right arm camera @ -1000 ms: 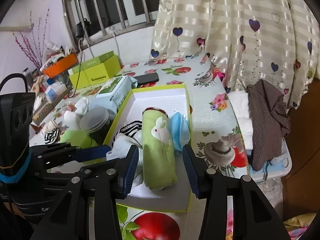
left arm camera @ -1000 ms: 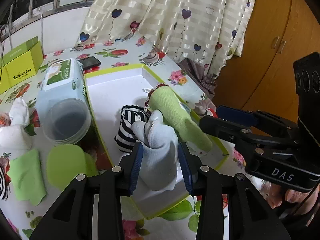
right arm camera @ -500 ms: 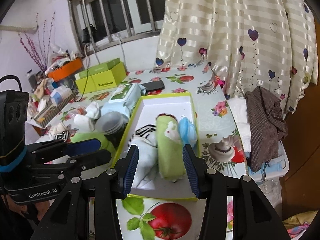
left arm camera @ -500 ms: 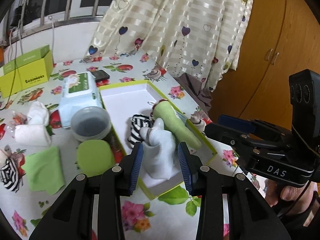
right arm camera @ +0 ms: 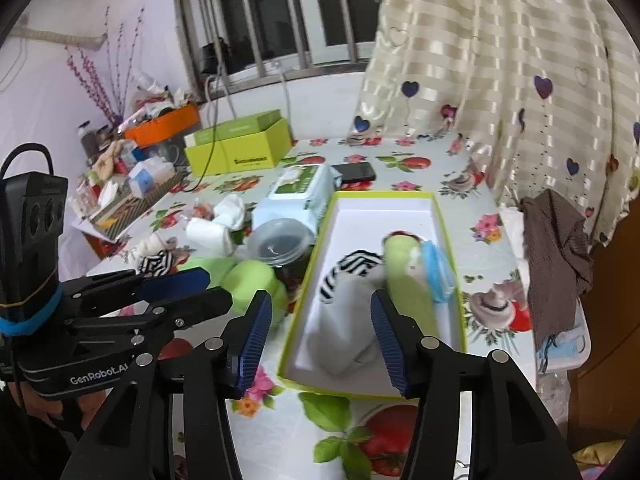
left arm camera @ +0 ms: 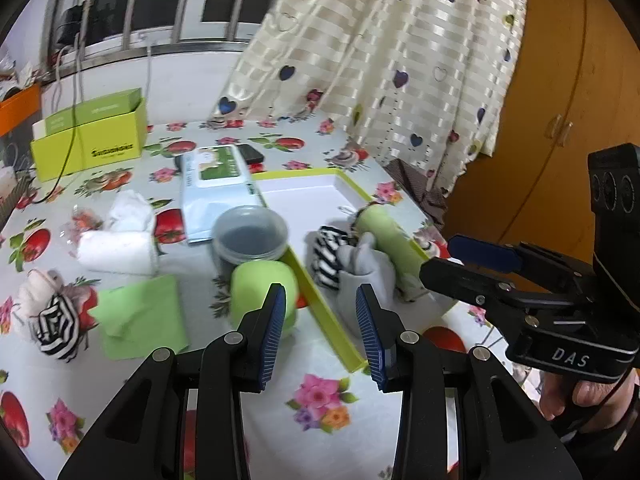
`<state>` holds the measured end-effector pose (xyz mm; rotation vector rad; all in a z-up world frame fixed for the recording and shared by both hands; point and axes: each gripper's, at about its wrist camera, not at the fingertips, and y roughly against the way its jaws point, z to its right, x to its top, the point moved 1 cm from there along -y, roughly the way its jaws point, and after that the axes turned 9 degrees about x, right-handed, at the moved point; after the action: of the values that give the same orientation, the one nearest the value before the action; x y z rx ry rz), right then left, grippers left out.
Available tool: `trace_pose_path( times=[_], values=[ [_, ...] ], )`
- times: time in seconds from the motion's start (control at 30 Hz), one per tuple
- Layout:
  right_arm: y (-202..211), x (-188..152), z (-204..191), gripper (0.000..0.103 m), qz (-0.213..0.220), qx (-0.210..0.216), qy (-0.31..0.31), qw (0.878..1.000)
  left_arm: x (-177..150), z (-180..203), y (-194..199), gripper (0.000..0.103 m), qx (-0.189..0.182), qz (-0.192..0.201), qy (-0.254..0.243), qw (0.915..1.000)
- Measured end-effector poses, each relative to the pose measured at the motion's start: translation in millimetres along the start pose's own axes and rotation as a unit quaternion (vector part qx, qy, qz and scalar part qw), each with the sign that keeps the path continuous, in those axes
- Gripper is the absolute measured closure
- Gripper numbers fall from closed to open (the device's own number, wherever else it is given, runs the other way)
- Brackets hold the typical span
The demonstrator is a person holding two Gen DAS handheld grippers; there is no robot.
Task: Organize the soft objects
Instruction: 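Withdraw both tools from the tray toward the table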
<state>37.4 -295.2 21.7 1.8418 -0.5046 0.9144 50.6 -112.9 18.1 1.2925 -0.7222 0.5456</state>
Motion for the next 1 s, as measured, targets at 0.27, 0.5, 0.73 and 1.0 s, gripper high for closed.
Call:
trace_pose_path(
  times=[0.27, 0.5, 0.73, 1.0],
  values=[
    [-15.8, 4.5, -26.2, 0.048, -0.009, 0.021, 0.019, 1.000, -8.8, -36.6, 8.5, 0.065, 0.024, 0.002, 0.029, 0.9993],
    [-36.0, 13.7, -57.4, 0.048, -0.022, 0.048, 0.054, 0.997, -16.8, -76.7, 18.7, 0.065, 0.058, 0.009, 0.056, 0.9967],
    [-61.3, 18.0, -84.8, 0.048, -0.040, 0.075, 0.082, 0.993, -30.2, -124.4, 20.6, 0.065, 0.092, -0.003, 0.095, 0.9912],
    [-92.6, 15.9, -107.0, 0.041, -0.072, 0.092, 0.110, 0.987, -42.5, -166.3, 22.7, 0.065, 0.130, -0.005, 0.132, 0.9827]
  ],
)
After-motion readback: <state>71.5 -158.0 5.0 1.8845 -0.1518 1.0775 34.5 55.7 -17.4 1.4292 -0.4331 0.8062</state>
